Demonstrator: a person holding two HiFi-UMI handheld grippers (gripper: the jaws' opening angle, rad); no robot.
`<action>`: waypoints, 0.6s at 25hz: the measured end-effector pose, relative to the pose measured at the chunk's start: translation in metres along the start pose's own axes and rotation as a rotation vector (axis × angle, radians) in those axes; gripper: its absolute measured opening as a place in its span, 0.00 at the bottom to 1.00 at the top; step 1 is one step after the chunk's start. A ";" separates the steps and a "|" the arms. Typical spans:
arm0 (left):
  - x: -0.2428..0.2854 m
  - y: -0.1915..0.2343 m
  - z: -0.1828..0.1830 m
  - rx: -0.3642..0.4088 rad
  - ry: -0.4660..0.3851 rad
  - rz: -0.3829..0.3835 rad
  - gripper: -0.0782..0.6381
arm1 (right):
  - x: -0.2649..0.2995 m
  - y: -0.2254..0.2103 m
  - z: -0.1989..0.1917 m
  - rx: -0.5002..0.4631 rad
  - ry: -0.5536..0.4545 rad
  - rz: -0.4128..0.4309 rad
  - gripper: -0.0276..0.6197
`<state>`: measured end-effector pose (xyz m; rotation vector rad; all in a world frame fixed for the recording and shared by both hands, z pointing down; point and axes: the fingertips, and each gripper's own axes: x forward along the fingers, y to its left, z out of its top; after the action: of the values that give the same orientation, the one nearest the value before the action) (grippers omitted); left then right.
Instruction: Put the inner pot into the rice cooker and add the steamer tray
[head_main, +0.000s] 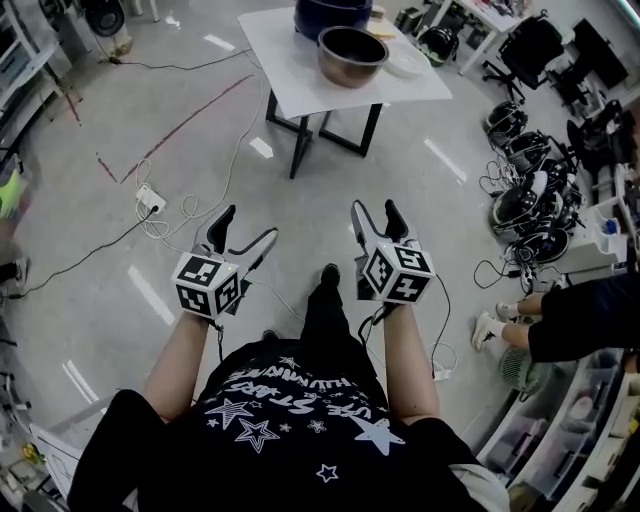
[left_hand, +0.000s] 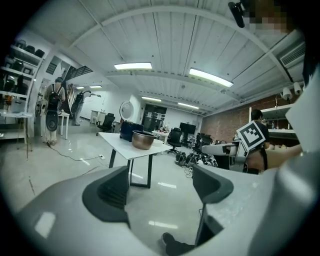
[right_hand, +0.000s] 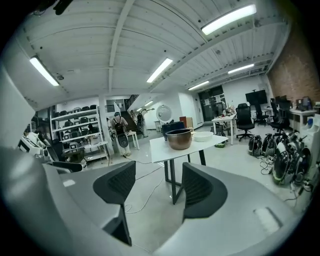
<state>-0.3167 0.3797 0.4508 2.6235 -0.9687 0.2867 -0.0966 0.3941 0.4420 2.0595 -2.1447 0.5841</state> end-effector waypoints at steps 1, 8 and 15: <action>0.007 0.005 0.000 -0.005 0.004 0.010 0.66 | 0.010 -0.004 0.001 0.004 0.007 0.008 0.52; 0.083 0.037 0.024 -0.051 0.022 0.099 0.66 | 0.099 -0.053 0.035 0.029 0.021 0.080 0.52; 0.174 0.046 0.069 -0.039 0.016 0.175 0.66 | 0.174 -0.125 0.085 0.010 0.044 0.144 0.52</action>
<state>-0.2119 0.2184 0.4497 2.5018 -1.1880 0.3265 0.0285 0.2005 0.4472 1.8893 -2.2828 0.6515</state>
